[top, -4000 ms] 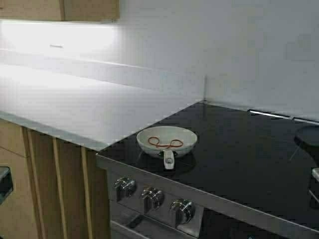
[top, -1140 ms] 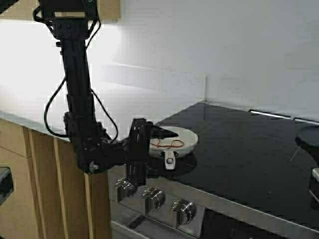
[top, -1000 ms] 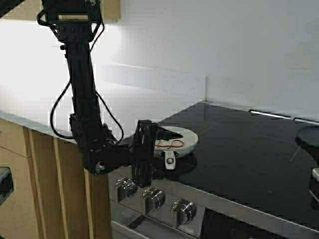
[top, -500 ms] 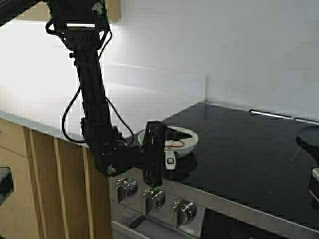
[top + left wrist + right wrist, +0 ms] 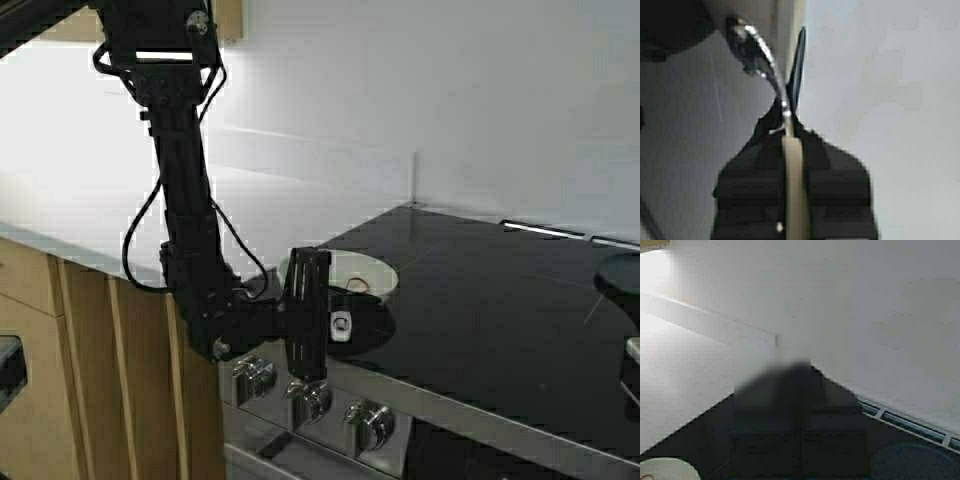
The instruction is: Wash the pan
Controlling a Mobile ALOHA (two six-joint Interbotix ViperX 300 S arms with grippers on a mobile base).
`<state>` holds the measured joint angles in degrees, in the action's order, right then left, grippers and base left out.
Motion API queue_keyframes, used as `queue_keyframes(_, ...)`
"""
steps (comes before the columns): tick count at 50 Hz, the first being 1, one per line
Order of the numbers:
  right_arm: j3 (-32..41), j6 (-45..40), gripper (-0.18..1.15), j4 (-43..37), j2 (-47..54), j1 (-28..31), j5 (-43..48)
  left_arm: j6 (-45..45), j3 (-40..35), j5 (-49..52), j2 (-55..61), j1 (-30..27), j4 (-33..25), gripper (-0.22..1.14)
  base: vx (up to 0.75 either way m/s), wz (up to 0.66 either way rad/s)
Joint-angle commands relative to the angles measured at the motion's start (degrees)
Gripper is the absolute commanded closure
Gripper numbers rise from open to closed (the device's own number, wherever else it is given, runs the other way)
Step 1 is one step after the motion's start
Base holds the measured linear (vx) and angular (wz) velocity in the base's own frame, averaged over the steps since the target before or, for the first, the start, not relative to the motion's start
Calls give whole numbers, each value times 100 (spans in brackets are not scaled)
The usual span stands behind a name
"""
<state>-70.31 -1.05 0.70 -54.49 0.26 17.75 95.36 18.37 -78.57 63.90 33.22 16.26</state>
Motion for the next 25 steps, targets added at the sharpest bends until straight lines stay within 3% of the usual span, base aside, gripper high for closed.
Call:
queue_keyframes(1, 70, -9, 91, 0, 35, 9, 26, -26, 18, -149, -308, 62, 0, 87, 0, 0)
queue_keyframes(25, 88, 9, 91, 9, 202, 9, 26, -70, 896, -475, -1266, 167, -9, 90, 0, 1)
